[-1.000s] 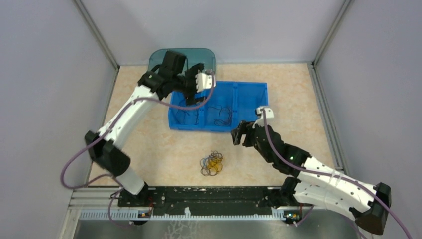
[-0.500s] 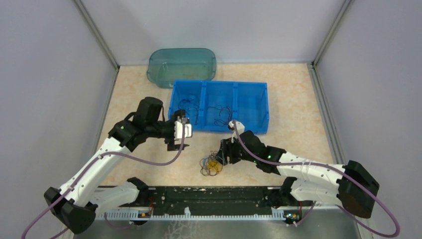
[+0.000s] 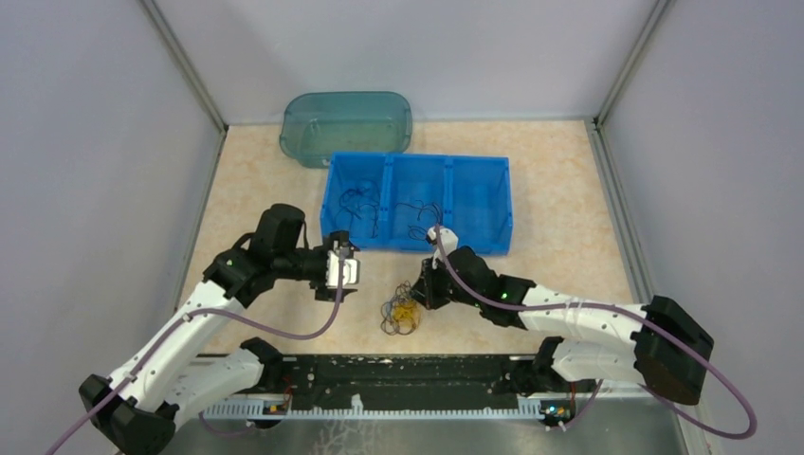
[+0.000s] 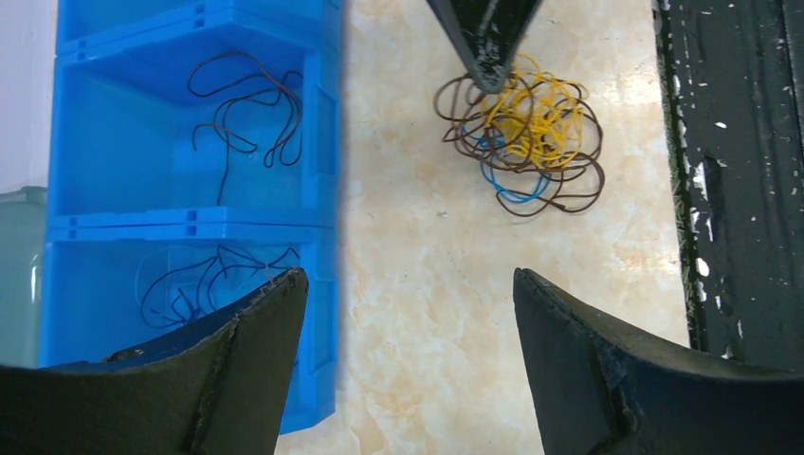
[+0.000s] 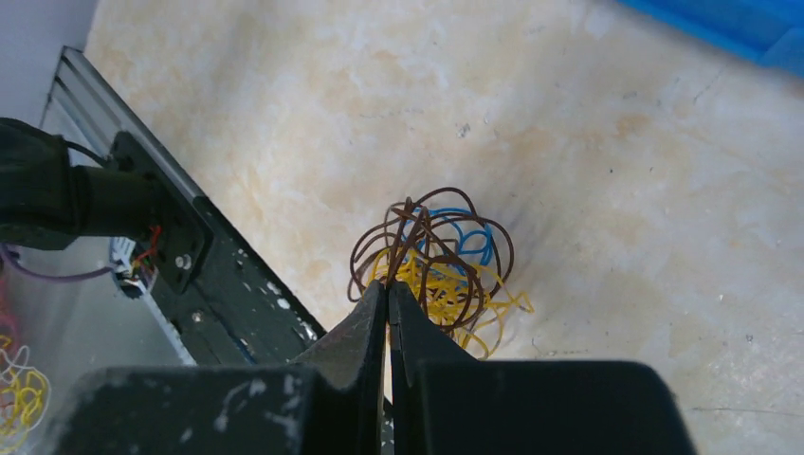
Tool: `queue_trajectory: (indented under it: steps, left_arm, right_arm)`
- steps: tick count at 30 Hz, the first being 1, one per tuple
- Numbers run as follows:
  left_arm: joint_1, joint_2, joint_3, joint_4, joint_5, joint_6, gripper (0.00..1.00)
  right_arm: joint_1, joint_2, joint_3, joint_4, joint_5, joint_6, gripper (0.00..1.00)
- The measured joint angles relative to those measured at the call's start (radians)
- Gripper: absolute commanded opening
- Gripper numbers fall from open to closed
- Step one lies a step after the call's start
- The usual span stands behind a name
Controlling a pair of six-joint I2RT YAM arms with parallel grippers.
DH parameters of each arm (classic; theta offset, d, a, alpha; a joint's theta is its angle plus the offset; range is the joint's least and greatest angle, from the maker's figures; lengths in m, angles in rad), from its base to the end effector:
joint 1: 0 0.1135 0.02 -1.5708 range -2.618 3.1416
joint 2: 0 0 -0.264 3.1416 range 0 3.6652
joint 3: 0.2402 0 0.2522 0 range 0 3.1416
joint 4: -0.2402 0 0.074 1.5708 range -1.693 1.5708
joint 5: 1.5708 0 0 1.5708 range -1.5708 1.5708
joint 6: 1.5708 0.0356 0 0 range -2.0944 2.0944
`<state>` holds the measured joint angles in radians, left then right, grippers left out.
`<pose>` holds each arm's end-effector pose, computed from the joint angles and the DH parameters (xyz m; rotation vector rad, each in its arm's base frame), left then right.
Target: Untangle the cables
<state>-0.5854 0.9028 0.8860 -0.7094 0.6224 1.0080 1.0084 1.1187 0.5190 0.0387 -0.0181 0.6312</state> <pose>0.1380 -0.1164 0.3083 1.7600 1.2848 -0.4750 0.1240 0.1979 0.2039 -0.4416 2.2526 0.9416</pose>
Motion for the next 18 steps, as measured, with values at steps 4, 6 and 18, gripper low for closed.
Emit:
queue_trajectory:
  steps: [4, 6, 18]
  left_arm:
    - [-0.001, -0.024, -0.045, 0.029, 0.031, -0.014, 0.84]
    - [-0.002, -0.039, -0.063, 0.059, 0.046, -0.032, 0.84]
    - [-0.004, -0.066, -0.118, 0.187, 0.11, -0.131, 0.8]
  right_arm:
    - [0.0, -0.056, 0.035, 0.002, 0.008, 0.0, 0.0]
    - [0.0, -0.077, 0.048, 0.024, -0.002, 0.002, 0.0]
    - [0.0, -0.097, 0.1, 0.143, -0.125, 0.024, 0.0]
